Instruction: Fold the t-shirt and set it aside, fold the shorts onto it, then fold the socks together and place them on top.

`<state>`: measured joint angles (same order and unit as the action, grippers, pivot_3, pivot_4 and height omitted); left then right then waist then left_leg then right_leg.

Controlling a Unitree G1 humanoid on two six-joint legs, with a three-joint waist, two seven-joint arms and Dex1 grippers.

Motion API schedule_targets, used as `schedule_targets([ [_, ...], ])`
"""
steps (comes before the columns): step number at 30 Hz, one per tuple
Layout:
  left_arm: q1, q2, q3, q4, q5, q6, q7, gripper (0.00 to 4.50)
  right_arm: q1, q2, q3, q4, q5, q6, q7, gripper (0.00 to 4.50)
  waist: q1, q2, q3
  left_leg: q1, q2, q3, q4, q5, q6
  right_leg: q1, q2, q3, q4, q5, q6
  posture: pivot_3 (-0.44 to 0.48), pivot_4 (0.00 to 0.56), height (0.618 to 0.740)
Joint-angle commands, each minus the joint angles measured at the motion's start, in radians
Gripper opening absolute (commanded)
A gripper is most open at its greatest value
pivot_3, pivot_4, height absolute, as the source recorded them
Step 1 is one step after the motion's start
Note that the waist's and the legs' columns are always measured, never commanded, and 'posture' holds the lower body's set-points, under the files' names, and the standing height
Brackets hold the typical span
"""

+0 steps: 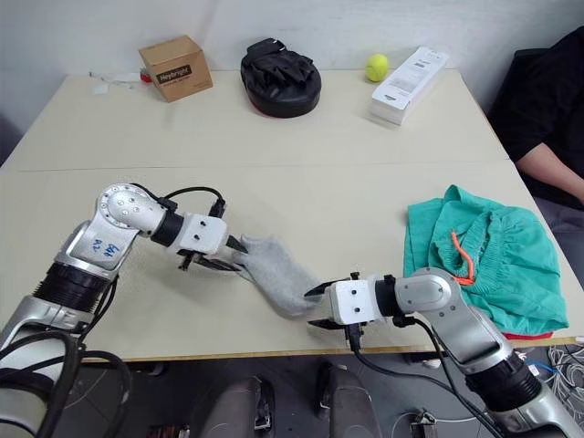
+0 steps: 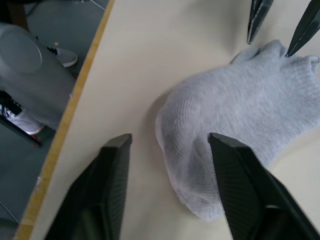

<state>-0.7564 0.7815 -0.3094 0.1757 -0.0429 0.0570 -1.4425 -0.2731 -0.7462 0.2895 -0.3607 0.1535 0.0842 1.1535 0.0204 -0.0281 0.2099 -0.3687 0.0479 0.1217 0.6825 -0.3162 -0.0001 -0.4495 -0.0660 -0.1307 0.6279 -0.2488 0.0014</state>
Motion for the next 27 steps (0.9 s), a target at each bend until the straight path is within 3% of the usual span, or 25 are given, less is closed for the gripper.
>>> schedule_targets([
  [1, 0.006, 0.038, 0.064, -0.128, -0.126, 0.192, -0.061, 3.26, -0.007, -0.023, -0.085, -0.067, 0.097, 0.072, 0.003, 3.48, 0.000, 0.000, 0.000, 0.000, 0.000, 0.000, 0.000, 0.000, 0.000, 0.000, 0.000, 0.000, 0.000, 0.000, 0.000, 0.000, 0.150, 0.740],
  [2, -0.005, 0.027, 0.078, -0.142, -0.151, 0.250, -0.048, 3.57, -0.014, -0.021, -0.100, -0.074, 0.120, 0.104, -0.004, 3.48, 0.001, 0.000, 0.000, 0.000, 0.000, 0.000, 0.000, 0.000, 0.000, 0.000, 0.000, 0.000, 0.000, 0.000, 0.000, 0.000, 0.150, 0.740],
  [3, -0.024, 0.008, 0.089, -0.145, -0.173, 0.315, -0.027, 3.57, -0.026, -0.015, -0.111, -0.080, 0.146, 0.141, -0.012, 3.48, 0.001, 0.000, 0.000, 0.000, 0.000, 0.000, 0.000, 0.000, 0.000, 0.000, 0.000, 0.000, 0.000, 0.000, 0.000, 0.000, 0.150, 0.740],
  [5, -0.055, -0.028, 0.100, -0.139, -0.193, 0.391, 0.012, 3.59, -0.051, -0.003, -0.121, -0.089, 0.183, 0.202, -0.027, 3.04, 0.006, 0.000, 0.000, 0.000, 0.000, -0.001, 0.001, 0.000, 0.000, 0.001, 0.000, 0.000, 0.000, 0.000, 0.000, 0.000, 0.150, 0.740],
  [8, -0.097, -0.103, 0.069, -0.054, -0.137, 0.356, 0.089, 2.97, -0.106, 0.046, -0.090, -0.081, 0.193, 0.275, -0.071, 2.10, 0.005, 0.000, 0.000, 0.000, -0.001, -0.002, 0.001, 0.000, 0.000, 0.001, 0.000, 0.000, 0.000, 0.000, 0.000, 0.000, 0.150, 0.740],
  [14, -0.098, -0.179, -0.048, 0.125, 0.012, 0.157, 0.130, 1.17, -0.180, 0.143, 0.058, 0.021, 0.049, 0.295, -0.141, 0.07, -0.007, 0.000, 0.000, 0.000, 0.001, -0.001, 0.001, 0.001, -0.002, 0.000, 0.001, 0.000, 0.000, 0.000, 0.000, 0.000, 0.150, 0.740],
  [18, -0.055, -0.164, -0.093, 0.129, 0.064, 0.139, 0.123, 0.02, -0.185, 0.177, 0.142, 0.089, -0.043, 0.265, -0.157, 0.00, -0.013, 0.000, 0.000, -0.001, 0.001, 0.000, 0.001, 0.001, -0.002, -0.001, 0.001, 0.000, 0.001, 0.000, 0.000, 0.000, 0.150, 0.740],
  [27, 0.085, -0.051, -0.067, 0.028, 0.135, 0.165, 0.198, 0.02, -0.210, 0.156, 0.203, 0.244, -0.158, 0.107, -0.102, 0.00, -0.027, -0.001, -0.004, 0.004, 0.001, 0.000, 0.000, 0.001, -0.002, 0.002, 0.001, 0.002, 0.001, 0.000, 0.000, 0.000, 0.150, 0.740],
])
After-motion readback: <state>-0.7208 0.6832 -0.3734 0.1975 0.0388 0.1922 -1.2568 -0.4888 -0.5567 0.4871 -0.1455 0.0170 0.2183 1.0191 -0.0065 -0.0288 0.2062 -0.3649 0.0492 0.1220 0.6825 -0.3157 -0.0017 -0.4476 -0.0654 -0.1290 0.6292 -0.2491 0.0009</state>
